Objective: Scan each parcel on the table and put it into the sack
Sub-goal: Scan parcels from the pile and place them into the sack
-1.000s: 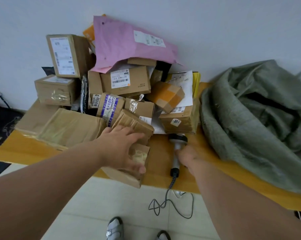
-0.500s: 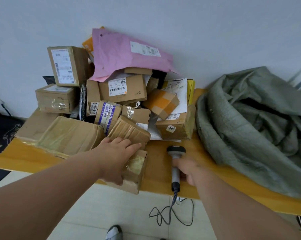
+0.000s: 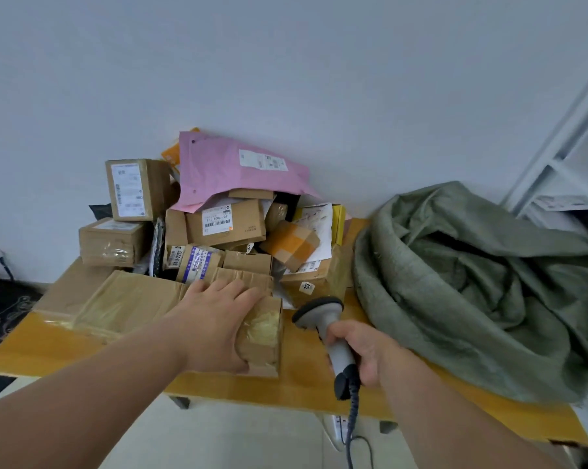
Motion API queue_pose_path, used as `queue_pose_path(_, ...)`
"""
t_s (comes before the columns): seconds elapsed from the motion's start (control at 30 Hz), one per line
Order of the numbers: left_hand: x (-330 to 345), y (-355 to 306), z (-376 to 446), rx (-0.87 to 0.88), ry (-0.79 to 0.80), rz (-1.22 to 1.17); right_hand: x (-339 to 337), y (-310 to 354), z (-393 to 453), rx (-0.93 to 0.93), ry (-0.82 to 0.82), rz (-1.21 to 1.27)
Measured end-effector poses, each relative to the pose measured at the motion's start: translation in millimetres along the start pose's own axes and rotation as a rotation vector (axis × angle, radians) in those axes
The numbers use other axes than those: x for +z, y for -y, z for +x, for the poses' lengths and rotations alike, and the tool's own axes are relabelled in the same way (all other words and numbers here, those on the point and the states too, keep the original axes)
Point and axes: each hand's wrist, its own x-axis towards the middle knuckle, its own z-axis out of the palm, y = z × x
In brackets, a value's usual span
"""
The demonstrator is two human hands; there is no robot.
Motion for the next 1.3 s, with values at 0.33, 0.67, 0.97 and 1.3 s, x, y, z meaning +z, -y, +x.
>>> queue_pose_path(0.33,-17.5,-42.1,5.2,0.054,-0.617,0.105,-14.4,21.7,-26.0,-0.176,0.111,0.375)
queue_pose_path(0.67,-9.3,-83.8,16.6,0.140,-0.735,-0.386,-8.8,15.0,-32.5,-0.573,0.142,0.567)
queue_pose_path(0.97,-38.2,-55.4,35.8,-0.421,-0.568,-1.773,7.7,32.1,-29.6,-0.771,-0.016,0.502)
queue_pose_path(1.3,-32.2,-12.9,47.8,-0.336,-0.055,-2.083,18.4,49.9,-23.4,-0.832,-0.160,0.373)
